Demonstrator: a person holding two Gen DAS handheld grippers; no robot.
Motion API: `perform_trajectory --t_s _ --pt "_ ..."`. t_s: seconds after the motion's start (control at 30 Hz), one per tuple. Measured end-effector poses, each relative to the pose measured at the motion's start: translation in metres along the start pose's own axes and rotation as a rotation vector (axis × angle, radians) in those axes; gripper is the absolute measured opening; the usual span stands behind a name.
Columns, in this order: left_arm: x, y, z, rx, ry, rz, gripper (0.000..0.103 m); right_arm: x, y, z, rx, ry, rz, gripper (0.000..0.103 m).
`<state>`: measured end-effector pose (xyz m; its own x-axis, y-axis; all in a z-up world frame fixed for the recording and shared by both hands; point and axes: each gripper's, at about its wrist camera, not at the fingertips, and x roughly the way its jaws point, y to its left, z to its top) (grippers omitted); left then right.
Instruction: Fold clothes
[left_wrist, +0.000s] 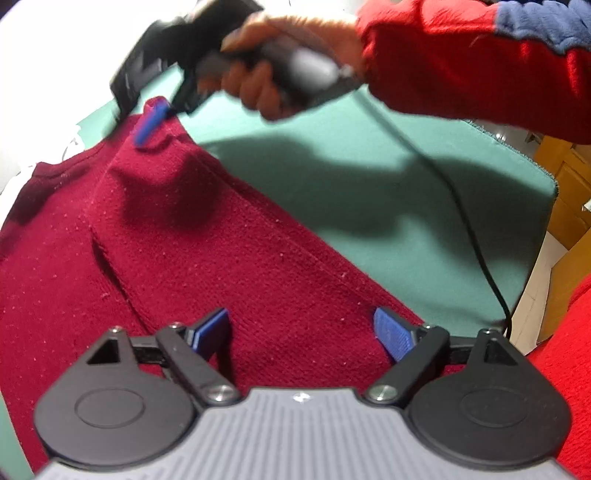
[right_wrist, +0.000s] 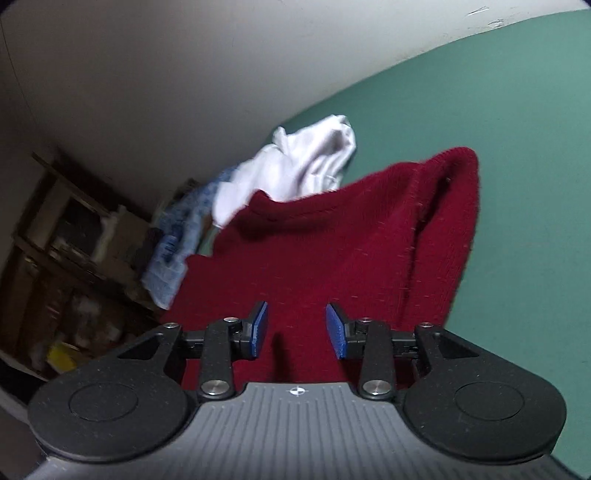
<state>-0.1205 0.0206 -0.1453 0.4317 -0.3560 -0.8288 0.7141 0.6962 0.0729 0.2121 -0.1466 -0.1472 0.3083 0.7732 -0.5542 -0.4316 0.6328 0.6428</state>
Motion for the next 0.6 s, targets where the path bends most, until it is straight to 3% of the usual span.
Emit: perform_trajectory --t_s 0.07,0.13,0.23,0.27,0.3,0.37,0.47,0.5,0.53,0.6 --pt "-0.002 -0.002 0.0 0.012 0.005 0.007 0.087 -0.002 -0.026 0.008 0.06 -0.076 -0.054 0.0" --pt "-0.005 -0.003 -0.001 0.001 0.013 -0.008 0.084 -0.003 -0.051 0.016 0.12 -0.149 -0.106 0.0" --pt "-0.01 -0.004 -0.006 -0.007 0.026 -0.064 0.083 -0.006 -0.05 0.022 0.12 -0.143 -0.102 0.0" --pt "-0.012 -0.005 -0.009 0.003 0.024 -0.071 0.084 -0.01 -0.042 0.021 0.09 -0.141 -0.118 0.006" --pt "-0.013 -0.007 -0.012 0.017 0.018 -0.074 0.084 -0.017 -0.033 0.014 0.075 -0.131 -0.07 0.015" --pt "-0.013 -0.008 -0.016 0.028 0.001 -0.086 0.085 -0.031 -0.015 0.0 0.046 -0.108 0.025 0.022" --pt "-0.011 -0.006 -0.018 0.037 -0.017 -0.116 0.087 -0.029 -0.001 -0.036 0.037 0.03 0.066 0.049" --pt "-0.012 -0.006 -0.018 0.055 -0.02 -0.127 0.087 -0.029 0.003 -0.048 0.034 0.07 0.076 0.047" --pt "-0.014 -0.006 -0.019 0.074 -0.023 -0.136 0.087 -0.032 0.0 -0.056 0.042 0.037 0.052 0.041" --pt "-0.017 -0.007 -0.021 0.112 -0.029 -0.156 0.087 -0.044 -0.003 -0.068 0.099 -0.028 -0.005 0.003"
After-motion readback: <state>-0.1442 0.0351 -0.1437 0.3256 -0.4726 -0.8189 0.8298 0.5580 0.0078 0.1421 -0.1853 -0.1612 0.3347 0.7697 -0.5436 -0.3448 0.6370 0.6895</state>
